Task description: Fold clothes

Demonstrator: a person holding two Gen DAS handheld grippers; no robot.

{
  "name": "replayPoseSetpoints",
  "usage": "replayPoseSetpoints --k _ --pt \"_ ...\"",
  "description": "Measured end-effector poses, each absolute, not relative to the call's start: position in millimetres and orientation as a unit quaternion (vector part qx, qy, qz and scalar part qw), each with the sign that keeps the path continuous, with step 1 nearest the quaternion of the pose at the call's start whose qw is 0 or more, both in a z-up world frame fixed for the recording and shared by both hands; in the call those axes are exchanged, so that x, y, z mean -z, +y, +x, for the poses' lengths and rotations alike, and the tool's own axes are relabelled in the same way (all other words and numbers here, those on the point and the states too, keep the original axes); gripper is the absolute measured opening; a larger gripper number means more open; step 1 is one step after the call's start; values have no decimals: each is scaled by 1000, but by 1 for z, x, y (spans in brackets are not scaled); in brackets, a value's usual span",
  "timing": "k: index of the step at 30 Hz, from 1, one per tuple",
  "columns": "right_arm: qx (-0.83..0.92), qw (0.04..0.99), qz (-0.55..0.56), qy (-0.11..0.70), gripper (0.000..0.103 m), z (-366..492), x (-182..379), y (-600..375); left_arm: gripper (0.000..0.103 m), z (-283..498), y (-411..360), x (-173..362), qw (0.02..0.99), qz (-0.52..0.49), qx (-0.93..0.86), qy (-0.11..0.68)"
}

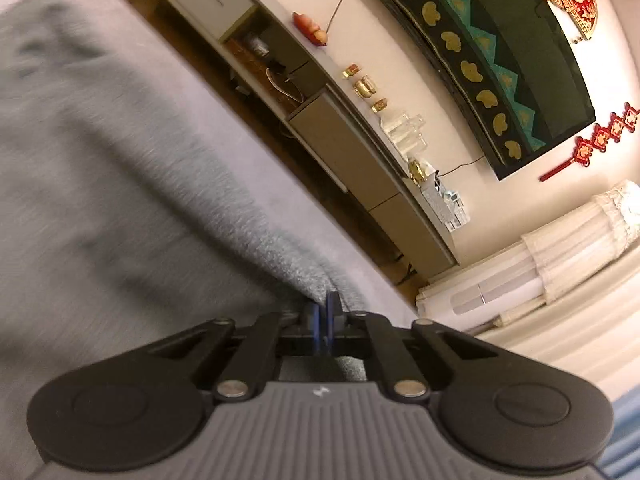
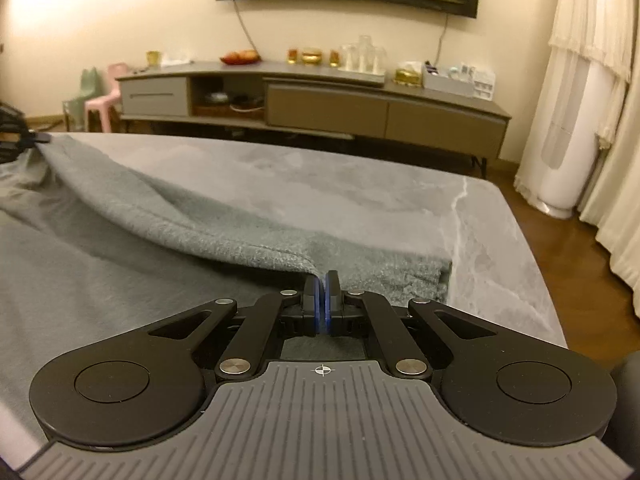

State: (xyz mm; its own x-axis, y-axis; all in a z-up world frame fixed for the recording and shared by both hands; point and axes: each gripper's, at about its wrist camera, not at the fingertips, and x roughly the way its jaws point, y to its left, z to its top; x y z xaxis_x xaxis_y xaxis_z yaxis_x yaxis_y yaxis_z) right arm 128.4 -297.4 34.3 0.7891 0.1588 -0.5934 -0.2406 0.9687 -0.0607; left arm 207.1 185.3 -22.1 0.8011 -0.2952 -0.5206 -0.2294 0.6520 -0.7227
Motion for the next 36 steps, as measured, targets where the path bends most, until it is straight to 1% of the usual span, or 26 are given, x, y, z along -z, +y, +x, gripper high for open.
replayPoseSetpoints --k 1,2,3,4,5,7,8,10,11,12,13,15,17,19,21,22,23,24,25,26,27,28,31,33,35,36 --pt "-108 942 -63 311 4 122 -33 -298 4 189 186 23 852 -418 20 314" --pt "-103 939 -48 323 21 118 -29 -302 5 179 185 30 851 -411 13 325" --pt "-98 936 -32 335 31 115 -25 -305 6 175 185 36 849 -407 10 337" --pt "-93 933 -17 347 35 112 -21 -308 6 171 185 41 846 -402 6 349" --pt "-84 930 7 357 34 111 -20 -313 7 169 186 43 845 -400 4 354" --pt "-69 925 89 364 36 107 -21 -329 13 165 187 46 843 -398 -1 363" --pt "-61 919 130 366 45 105 -22 -337 15 167 187 45 842 -400 -1 362" --pt "-42 902 234 359 58 100 -18 -358 19 170 187 41 841 -404 -4 359" --pt "-33 887 292 355 59 97 -15 -370 22 170 187 39 842 -404 -8 358" --pt "-32 867 349 353 59 98 -7 -381 30 171 187 38 843 -401 -11 358" --pt "-31 845 403 350 59 98 1 -391 36 173 188 37 844 -399 -16 359" --pt "-26 819 452 352 59 105 13 -400 41 179 186 34 846 -396 -27 357" --pt "7 821 445 358 60 116 20 -402 42 187 186 33 846 -394 -33 359" --pt "25 827 438 352 59 127 22 -403 47 192 183 34 845 -392 -34 361" --pt "29 834 425 350 60 137 21 -401 47 200 178 35 847 -383 -36 367" --pt "28 838 418 349 59 142 21 -399 45 204 175 35 849 -377 -37 369" --pt "28 843 410 348 48 147 21 -397 39 208 173 35 852 -368 -33 371" --pt "25 849 394 352 38 151 19 -392 22 211 171 34 855 -359 -30 373" --pt "21 855 379 355 14 154 17 -388 9 215 169 31 859 -348 -28 375" --pt "18 861 369 351 11 155 13 -385 9 218 169 27 863 -339 -24 374" --pt "13 873 356 334 10 153 4 -382 6 217 172 20 866 -345 -17 362" --pt "7 884 343 317 7 151 -5 -379 5 215 176 13 868 -353 -9 349" --pt "-37 904 352 238 6 127 -44 -385 5 187 194 -18 869 -399 20 292" --pt "-68 906 372 191 6 96 -62 -393 5 158 201 -30 872 -407 41 269" --pt "-83 904 380 177 6 66 -64 -399 5 129 202 -27 875 -393 53 278" --pt "-79 900 387 186 6 52 -56 -402 5 115 203 -26 876 -386 59 283"
